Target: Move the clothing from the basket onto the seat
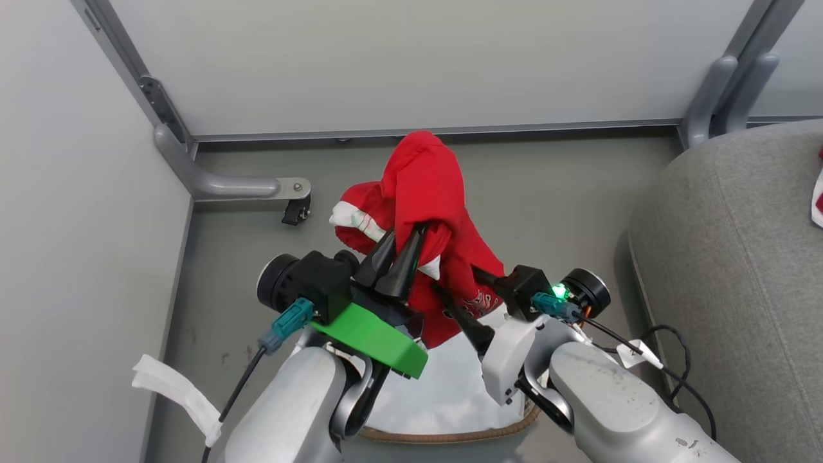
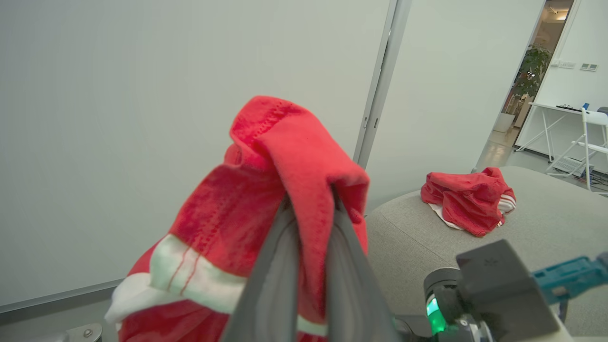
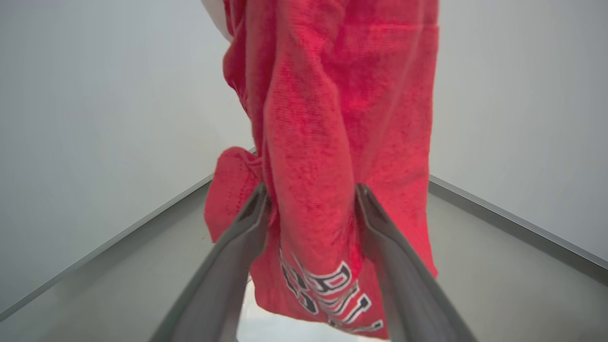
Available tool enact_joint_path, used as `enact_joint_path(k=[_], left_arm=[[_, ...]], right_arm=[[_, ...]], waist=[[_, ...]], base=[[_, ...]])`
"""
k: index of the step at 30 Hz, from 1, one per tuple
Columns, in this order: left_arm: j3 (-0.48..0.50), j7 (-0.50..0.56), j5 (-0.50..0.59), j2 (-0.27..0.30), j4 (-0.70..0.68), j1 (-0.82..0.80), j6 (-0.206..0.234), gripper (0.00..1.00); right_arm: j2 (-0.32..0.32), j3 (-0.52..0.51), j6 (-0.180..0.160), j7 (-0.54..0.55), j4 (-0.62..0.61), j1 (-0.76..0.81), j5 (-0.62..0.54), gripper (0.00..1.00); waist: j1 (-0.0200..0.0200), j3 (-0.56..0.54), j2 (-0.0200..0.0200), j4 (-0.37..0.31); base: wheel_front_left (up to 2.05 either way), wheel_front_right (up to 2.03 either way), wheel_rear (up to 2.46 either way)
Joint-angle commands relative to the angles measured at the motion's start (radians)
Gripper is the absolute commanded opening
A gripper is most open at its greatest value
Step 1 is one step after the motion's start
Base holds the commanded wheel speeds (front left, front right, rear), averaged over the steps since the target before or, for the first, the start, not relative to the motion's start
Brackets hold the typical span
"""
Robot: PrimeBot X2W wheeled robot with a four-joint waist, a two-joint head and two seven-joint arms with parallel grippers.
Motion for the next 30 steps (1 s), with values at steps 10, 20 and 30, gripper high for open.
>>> enact_joint_path(k=[10,20,30], left_arm=[[0.003,-0.001,-0.001,0.002,0.009,-0.005,0.006,0.00],[0.027,-0.001,0.016,0.002,0.003,0.008,0.012,1.00],[0.104,-0.001,0.089,0.002,0.050,0.044,0.008,1.00]], right_arm=[[-0.005,0.022,-0.001,0.000,0.015,-0.009,0.050,0.00],[-0.005,0.013,-0.001,0.000,-0.006,0.002,0.059,0.00],[-0.005,-0.055,-0.001,0.000,-0.100,0.057,0.032,0.00]], waist=[[0.0001,0.002,0.0000,0.003],[0.0001,0.009,0.0000,-0.032],[0.0001,0.006,0.0000,-0.209]], base=[[0.00,0.00,0.00],[0.00,0.00,0.00],[0.00,0.00,0.00]])
